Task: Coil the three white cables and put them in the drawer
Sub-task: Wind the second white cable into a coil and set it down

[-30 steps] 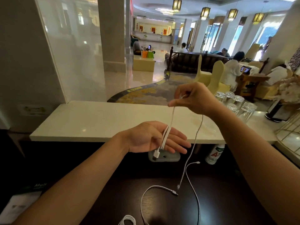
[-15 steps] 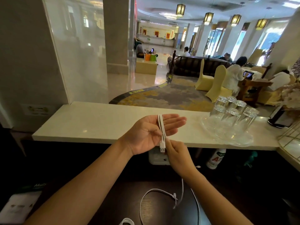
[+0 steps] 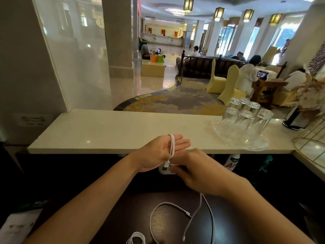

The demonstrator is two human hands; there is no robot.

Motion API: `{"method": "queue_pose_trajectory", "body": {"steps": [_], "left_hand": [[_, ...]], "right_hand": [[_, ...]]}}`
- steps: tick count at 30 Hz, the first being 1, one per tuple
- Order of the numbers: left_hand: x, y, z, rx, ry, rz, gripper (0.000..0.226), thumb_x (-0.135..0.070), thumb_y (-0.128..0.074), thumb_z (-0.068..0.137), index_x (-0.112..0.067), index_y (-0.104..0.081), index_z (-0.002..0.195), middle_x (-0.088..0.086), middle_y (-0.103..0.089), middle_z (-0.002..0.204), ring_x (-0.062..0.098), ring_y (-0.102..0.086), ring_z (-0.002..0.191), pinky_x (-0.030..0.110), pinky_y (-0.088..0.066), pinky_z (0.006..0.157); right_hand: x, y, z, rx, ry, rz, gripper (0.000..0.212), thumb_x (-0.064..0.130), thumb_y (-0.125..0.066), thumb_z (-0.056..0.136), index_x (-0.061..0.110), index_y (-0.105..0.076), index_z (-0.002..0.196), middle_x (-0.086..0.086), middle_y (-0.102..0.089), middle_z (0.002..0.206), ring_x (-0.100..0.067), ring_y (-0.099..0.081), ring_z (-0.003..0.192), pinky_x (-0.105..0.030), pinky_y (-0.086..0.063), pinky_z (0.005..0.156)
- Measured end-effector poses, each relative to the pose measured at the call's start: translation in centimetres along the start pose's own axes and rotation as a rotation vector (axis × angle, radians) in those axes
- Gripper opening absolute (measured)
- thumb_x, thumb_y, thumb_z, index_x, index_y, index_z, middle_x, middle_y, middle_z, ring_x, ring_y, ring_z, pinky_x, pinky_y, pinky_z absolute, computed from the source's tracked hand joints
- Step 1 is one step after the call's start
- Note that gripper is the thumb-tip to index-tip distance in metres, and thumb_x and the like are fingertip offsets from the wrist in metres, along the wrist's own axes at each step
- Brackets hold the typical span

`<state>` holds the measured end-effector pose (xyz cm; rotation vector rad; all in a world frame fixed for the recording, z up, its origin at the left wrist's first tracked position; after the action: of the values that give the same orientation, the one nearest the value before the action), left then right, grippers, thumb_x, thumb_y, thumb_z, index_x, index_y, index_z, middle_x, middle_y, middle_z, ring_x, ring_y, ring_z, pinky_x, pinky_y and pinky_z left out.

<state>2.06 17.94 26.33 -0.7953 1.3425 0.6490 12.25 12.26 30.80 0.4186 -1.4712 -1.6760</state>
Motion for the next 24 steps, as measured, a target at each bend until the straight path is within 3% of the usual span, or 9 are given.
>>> {"method": "queue_pose_trajectory", "body": {"steps": [3, 6, 10, 13, 15, 17, 19, 22, 24], "left_hand": [[0.1, -1.5, -0.7, 0.177, 0.045, -0.003, 0.041, 0.022, -0.040, 0.085, 0.006, -0.051, 0.121, 0.007, -0.064, 0.110, 0.020, -0.059, 0.108, 0.027, -0.049, 0.091], [0.2, -2.3, -1.6, 0.271, 0.085, -0.184, 0.069, 0.030, -0.028, 0.073, 0.005, -0.044, 0.136, 0.018, -0.056, 0.135, 0.029, -0.049, 0.133, 0.039, -0.038, 0.112], [-0.9, -3.6, -3.0, 0.423, 0.121, -0.278, 0.078, 0.026, -0.023, 0.067, 0.009, -0.037, 0.141, 0.026, -0.046, 0.144, 0.032, -0.043, 0.138, 0.035, -0.041, 0.109], [-2.1, -4.1, -3.7, 0.476, 0.072, -0.464, 0.079, 0.024, -0.021, 0.064, 0.011, -0.037, 0.141, 0.027, -0.045, 0.144, 0.033, -0.044, 0.137, 0.035, -0.044, 0.106], [-2.8, -4.2, -3.9, 0.510, 0.030, -0.588, 0.078, 0.017, -0.032, 0.064, 0.013, -0.033, 0.142, 0.030, -0.041, 0.146, 0.035, -0.039, 0.139, 0.038, -0.039, 0.111], [-3.2, -3.8, -4.0, 0.504, -0.002, -0.689, 0.080, 0.003, -0.045, 0.068, 0.014, -0.026, 0.145, 0.032, -0.028, 0.152, 0.039, -0.027, 0.144, 0.041, -0.030, 0.117], [-3.1, -3.0, -4.1, 0.455, -0.021, -0.725, 0.082, -0.011, -0.052, 0.075, 0.013, -0.020, 0.147, 0.031, -0.021, 0.156, 0.039, -0.020, 0.147, 0.041, -0.024, 0.119], [-2.3, -1.4, -4.2, 0.309, -0.051, -0.682, 0.086, -0.037, -0.057, 0.085, 0.009, -0.021, 0.148, 0.027, -0.028, 0.155, 0.036, -0.027, 0.145, 0.041, -0.023, 0.120], [-1.8, -0.5, -4.0, 0.210, -0.056, -0.632, 0.093, -0.053, -0.055, 0.086, 0.006, -0.021, 0.149, 0.024, -0.033, 0.154, 0.032, -0.033, 0.144, 0.040, -0.025, 0.119]], "right_hand": [[-0.9, 2.3, 1.5, -0.014, 0.013, -0.032, 0.015, 0.021, -0.057, 0.092, 0.018, -0.072, 0.093, 0.001, -0.073, 0.085, -0.016, -0.065, 0.076, -0.033, -0.052, 0.071], [-2.9, 4.8, 2.5, -0.087, -0.049, 0.055, 0.009, 0.024, -0.074, 0.085, 0.014, -0.073, 0.084, 0.004, -0.067, 0.066, -0.007, -0.056, 0.056, -0.025, -0.047, 0.058], [-5.7, 4.8, 3.4, -0.117, -0.159, 0.455, 0.031, 0.038, -0.083, 0.068, 0.010, -0.072, 0.075, -0.013, -0.059, 0.060, -0.017, -0.046, 0.053, -0.027, -0.037, 0.054], [-6.9, 2.1, 2.8, -0.133, -0.229, 0.674, 0.025, 0.019, -0.073, 0.084, -0.006, -0.072, 0.085, -0.017, -0.067, 0.073, -0.016, -0.058, 0.065, -0.024, -0.048, 0.061], [-6.9, -1.2, 1.9, -0.129, -0.300, 0.754, 0.012, 0.001, -0.063, 0.087, -0.011, -0.067, 0.086, -0.022, -0.068, 0.079, -0.028, -0.064, 0.067, -0.034, -0.053, 0.061], [-6.4, -5.0, 0.7, -0.181, -0.494, 0.940, 0.016, 0.002, -0.053, 0.082, 0.007, -0.061, 0.069, -0.013, -0.055, 0.059, -0.022, -0.050, 0.047, -0.030, -0.038, 0.043], [-5.1, -8.3, -0.4, -0.193, -0.583, 1.186, 0.032, 0.013, -0.054, 0.088, 0.016, -0.051, 0.057, -0.001, -0.034, 0.051, -0.011, -0.029, 0.043, -0.026, -0.016, 0.046], [-3.6, -10.0, -2.0, -0.210, -0.557, 1.185, 0.044, 0.034, -0.061, 0.094, -0.006, -0.062, 0.078, -0.003, -0.027, 0.052, -0.012, -0.023, 0.046, -0.025, -0.017, 0.045], [-3.0, -9.1, -2.7, -0.252, -0.519, 1.012, 0.036, 0.036, -0.059, 0.094, 0.005, -0.072, 0.082, 0.002, -0.032, 0.048, -0.010, -0.027, 0.045, -0.023, -0.022, 0.046]]}}
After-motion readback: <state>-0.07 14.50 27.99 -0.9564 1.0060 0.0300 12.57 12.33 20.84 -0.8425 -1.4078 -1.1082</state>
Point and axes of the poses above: each hand's wrist, its own z-axis towards the middle knuckle, its own y-axis out of the back of the hand, x = y × z, the point moved 5 cm from there along z, towards the middle knuckle
